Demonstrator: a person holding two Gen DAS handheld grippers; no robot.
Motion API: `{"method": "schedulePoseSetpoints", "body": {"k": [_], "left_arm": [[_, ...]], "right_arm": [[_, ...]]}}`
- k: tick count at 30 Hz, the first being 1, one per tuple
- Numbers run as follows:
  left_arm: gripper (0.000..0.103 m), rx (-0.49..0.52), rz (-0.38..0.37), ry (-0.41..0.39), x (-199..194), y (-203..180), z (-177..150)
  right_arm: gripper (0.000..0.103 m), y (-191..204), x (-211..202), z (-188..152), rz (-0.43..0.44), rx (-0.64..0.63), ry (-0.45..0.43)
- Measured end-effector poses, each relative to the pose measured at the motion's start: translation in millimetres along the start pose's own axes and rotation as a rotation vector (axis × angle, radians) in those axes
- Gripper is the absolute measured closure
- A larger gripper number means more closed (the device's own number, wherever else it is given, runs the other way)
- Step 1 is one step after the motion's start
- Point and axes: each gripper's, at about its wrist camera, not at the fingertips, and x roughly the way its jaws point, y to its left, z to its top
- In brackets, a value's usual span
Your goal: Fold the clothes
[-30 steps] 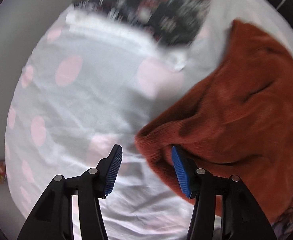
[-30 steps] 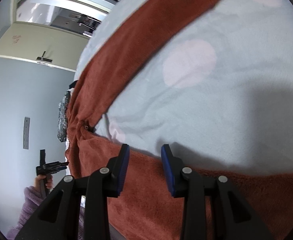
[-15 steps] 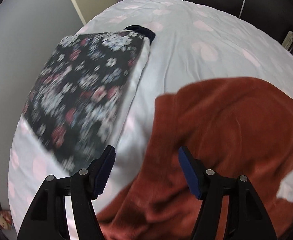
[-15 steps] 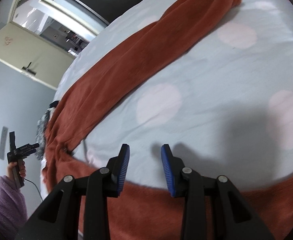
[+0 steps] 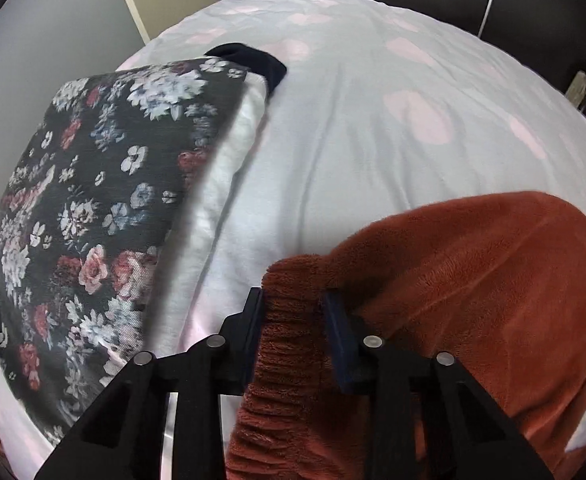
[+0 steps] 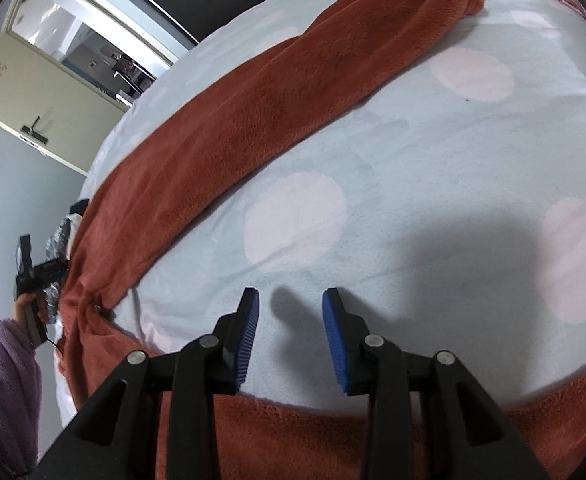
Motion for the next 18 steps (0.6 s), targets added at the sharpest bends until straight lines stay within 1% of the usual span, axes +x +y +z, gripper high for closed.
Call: {"method": "schedulePoseSetpoints", "body": {"k": [1, 2, 3, 6, 7, 8, 11, 12, 14, 16, 18], "left_arm": [[0.076, 0.017, 0.029, -0.01, -2, -4, 1], [0.086, 0.035, 0.059, -0.019, -4, -9, 1], [0.09, 0.05, 0.087, -0.029, -6, -13, 2], [0.094, -0.016, 0.122, -0.049, -11, 0, 19], [0.097, -0.037, 0.149, -0.05, -10, 6, 25], [0.103, -0.057, 0.175, -0.051, -8, 13, 31], [0.103, -0.085, 0.246, -0.037, 0, 27, 38], [0.103, -0.102, 0.246, -0.022, 10, 31, 40], [0.101, -0.141, 0.22, -0.006, 16, 37, 37], [0.1, -0.167, 0.173, -0.001, 14, 39, 32], [0.086, -0.169, 0.122, 0.008, 7, 39, 30]], "right_arm": [[0.07, 1, 1, -1, -0.007, -0.007, -0.001], [0.07, 3, 1, -1, -0.014, -0.014, -0.001], [0.07, 4, 1, -2, -0.018, -0.02, -0.003], [0.07, 6, 0, -3, -0.031, -0.033, -0.01], [0.07, 6, 0, -3, -0.035, -0.037, -0.013], [0.07, 6, 0, -3, -0.039, -0.04, -0.015], [0.07, 5, 0, -3, -0.04, -0.038, -0.012], [0.07, 4, 1, -3, -0.039, -0.036, -0.009], [0.07, 3, 2, -2, -0.036, -0.026, -0.009], [0.07, 1, 3, -2, -0.032, -0.019, -0.008], [0.07, 1, 3, -2, -0.03, -0.018, -0.009]]}}
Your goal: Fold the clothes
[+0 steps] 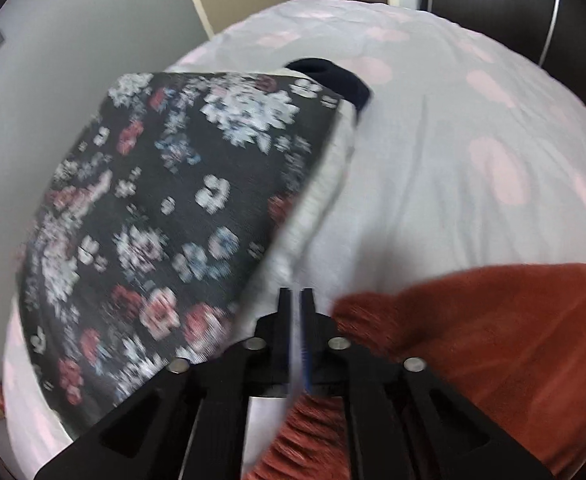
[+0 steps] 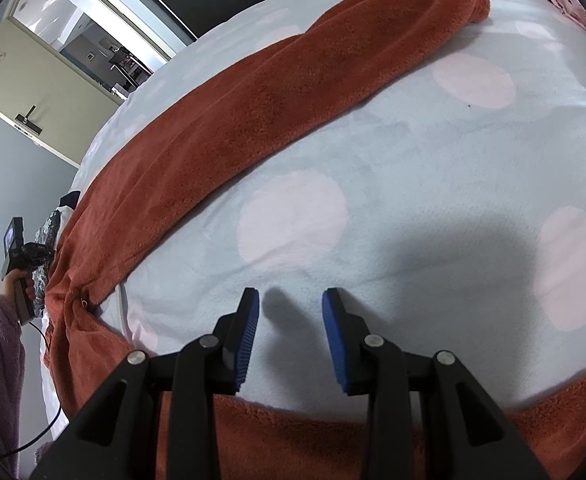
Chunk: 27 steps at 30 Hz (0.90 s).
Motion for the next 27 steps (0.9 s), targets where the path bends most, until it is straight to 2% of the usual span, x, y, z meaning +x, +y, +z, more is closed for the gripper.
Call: {"method": "schedulePoseSetpoints", "body": {"k": [2, 5, 9, 11, 14, 15, 17, 18, 20, 25, 27], "left_arm": [[0.066, 0.005, 0.005, -0.027, -18, 1, -4], [0.058, 0.011, -0.036, -0.073, -47, 0, -16], [0.056, 0.015, -0.123, -0.118, -94, -17, -50], [0.047, 0.014, -0.154, -0.129, -109, -31, -72], [0.045, 0.011, -0.19, -0.137, -128, -50, -110], [0.045, 0.0, -0.2, -0.13, -120, -58, -116], [0.045, -0.042, -0.23, -0.118, -131, -67, -143], [0.045, -0.045, -0.231, -0.115, -130, -71, -152], [0.045, -0.02, -0.183, -0.109, -126, -78, -162], [0.045, 0.021, -0.14, -0.139, -107, -77, -167], [0.045, 0.021, -0.126, -0.122, -93, -75, -164]], "right_arm": [[0.07, 0, 0, 0, 0.003, 0.001, 0.0], [0.07, -2, -1, 1, 0.01, 0.008, -0.002], [0.07, -3, -9, 1, 0.015, 0.012, -0.024], [0.07, -4, -13, 2, 0.015, 0.022, -0.04], [0.07, -11, -21, 2, 0.013, 0.06, -0.056], [0.07, -14, -25, 3, 0.014, 0.078, -0.06], [0.07, -21, -34, 6, 0.019, 0.116, -0.067], [0.07, -24, -38, 7, 0.021, 0.135, -0.071], [0.07, -34, -48, 18, 0.05, 0.165, -0.059], [0.07, -68, -83, 79, -0.029, 0.179, -0.099], [0.07, -89, -94, 106, -0.054, 0.233, -0.118]]}}
